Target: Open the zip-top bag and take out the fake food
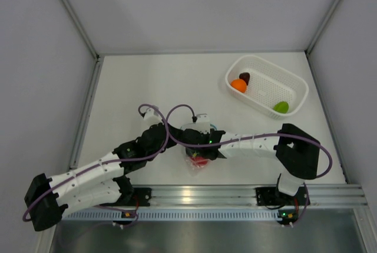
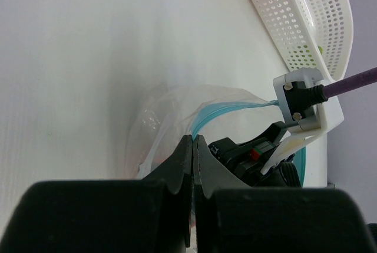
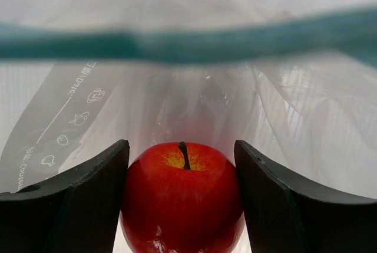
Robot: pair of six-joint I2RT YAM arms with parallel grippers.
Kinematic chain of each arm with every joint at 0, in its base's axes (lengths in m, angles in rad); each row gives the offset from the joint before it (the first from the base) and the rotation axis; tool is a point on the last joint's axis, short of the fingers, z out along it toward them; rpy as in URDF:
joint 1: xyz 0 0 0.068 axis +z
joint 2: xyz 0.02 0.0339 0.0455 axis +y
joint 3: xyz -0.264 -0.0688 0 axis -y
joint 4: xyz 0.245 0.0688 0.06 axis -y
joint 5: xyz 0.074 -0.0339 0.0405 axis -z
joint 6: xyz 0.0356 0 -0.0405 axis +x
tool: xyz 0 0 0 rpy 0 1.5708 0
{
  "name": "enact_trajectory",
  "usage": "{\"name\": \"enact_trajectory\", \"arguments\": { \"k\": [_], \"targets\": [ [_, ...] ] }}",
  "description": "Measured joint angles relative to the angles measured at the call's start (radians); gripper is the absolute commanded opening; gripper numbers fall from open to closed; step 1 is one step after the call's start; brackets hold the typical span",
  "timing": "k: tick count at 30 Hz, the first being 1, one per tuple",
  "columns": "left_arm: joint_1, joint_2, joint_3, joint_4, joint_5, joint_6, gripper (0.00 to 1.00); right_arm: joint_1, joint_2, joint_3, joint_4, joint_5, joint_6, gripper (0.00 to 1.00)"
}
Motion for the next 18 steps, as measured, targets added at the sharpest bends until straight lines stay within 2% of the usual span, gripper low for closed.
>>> {"name": "enact_trajectory", "arguments": {
  "k": [6, 18],
  "targets": [
    [0.0, 0.0, 0.0, 0.0, 0.002, 0.023, 0.0, 0.0, 0.0, 0.0, 0.001, -0.002, -0.018, 0.44],
    [0.007, 0.002, 0.021, -0.024, 0.024, 0.129, 0.0, 0.0, -0.004, 0.057, -0.026, 0.027, -0.114, 0.4]
  ]
}}
